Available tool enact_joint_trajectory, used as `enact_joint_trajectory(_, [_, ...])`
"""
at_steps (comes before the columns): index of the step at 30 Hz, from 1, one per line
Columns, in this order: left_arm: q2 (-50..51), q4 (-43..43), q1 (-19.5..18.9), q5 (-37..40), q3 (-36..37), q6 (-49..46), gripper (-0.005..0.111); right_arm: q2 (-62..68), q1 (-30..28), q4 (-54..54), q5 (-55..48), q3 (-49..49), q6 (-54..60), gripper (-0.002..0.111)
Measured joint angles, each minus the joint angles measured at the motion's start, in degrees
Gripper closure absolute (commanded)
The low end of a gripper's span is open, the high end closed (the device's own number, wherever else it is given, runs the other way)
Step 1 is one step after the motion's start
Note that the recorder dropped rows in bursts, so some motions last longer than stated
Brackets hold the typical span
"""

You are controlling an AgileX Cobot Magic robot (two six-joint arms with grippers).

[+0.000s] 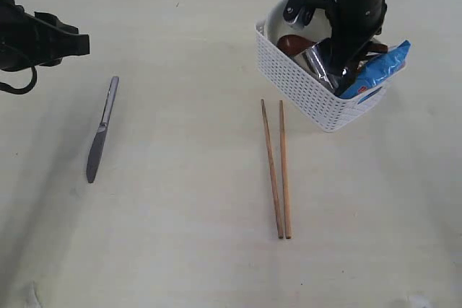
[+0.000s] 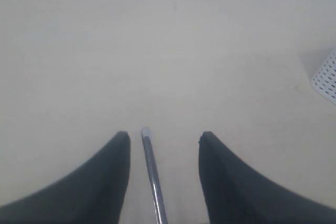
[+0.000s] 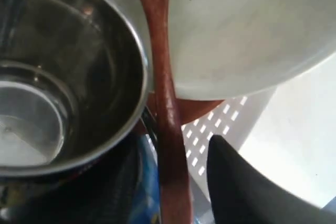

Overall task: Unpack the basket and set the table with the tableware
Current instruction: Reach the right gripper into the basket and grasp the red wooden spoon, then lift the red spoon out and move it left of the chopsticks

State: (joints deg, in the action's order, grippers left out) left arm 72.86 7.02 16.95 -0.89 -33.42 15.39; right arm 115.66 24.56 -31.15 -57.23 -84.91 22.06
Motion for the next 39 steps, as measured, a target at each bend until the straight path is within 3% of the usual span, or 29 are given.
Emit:
enact_joint_trajectory(8, [0.00, 0.00, 0.00, 0.00, 0.00, 0.00, 0.066, 0.00, 0.00, 0.00, 0.22, 0.00, 0.00, 0.105])
enact_joint_trajectory(24, [0.00, 0.00, 0.00, 0.00, 0.00, 0.00, 0.066, -6.65, 0.00, 0.00, -1.44, 0.00, -0.16, 0.106])
enact_joint_trajectory(32, [0.00, 0.00, 0.00, 0.00, 0.00, 0.00, 0.066, -12.10, 0.00, 2.58, -1.90, 0.00, -11.58, 0.106])
enact_joint_trajectory(39, [0.00, 0.00, 0.00, 0.00, 0.00, 0.00, 0.066, -18.78, 0.00, 11.19, -7.92, 0.00, -20.07, 0.106])
